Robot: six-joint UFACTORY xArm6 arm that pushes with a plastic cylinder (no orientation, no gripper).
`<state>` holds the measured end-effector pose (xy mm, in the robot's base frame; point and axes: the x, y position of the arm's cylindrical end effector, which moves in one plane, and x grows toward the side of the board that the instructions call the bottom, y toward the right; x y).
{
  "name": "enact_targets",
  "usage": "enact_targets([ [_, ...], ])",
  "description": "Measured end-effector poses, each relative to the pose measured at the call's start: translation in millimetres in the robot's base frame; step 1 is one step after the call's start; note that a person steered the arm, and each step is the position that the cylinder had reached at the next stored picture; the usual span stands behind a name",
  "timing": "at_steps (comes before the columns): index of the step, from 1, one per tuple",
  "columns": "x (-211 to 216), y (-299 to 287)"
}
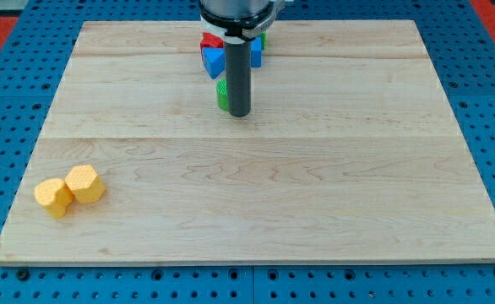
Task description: Push the green circle into the group of the blocks
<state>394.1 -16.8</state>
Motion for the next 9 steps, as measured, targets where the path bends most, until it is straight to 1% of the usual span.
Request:
enact_targets([
  [3, -2.9, -48.1],
  [5, -29.9, -46.3],
  [6, -18.2, -45.9],
  [8, -41.0, -37.5],
  [9, -27.3, -20.9],
])
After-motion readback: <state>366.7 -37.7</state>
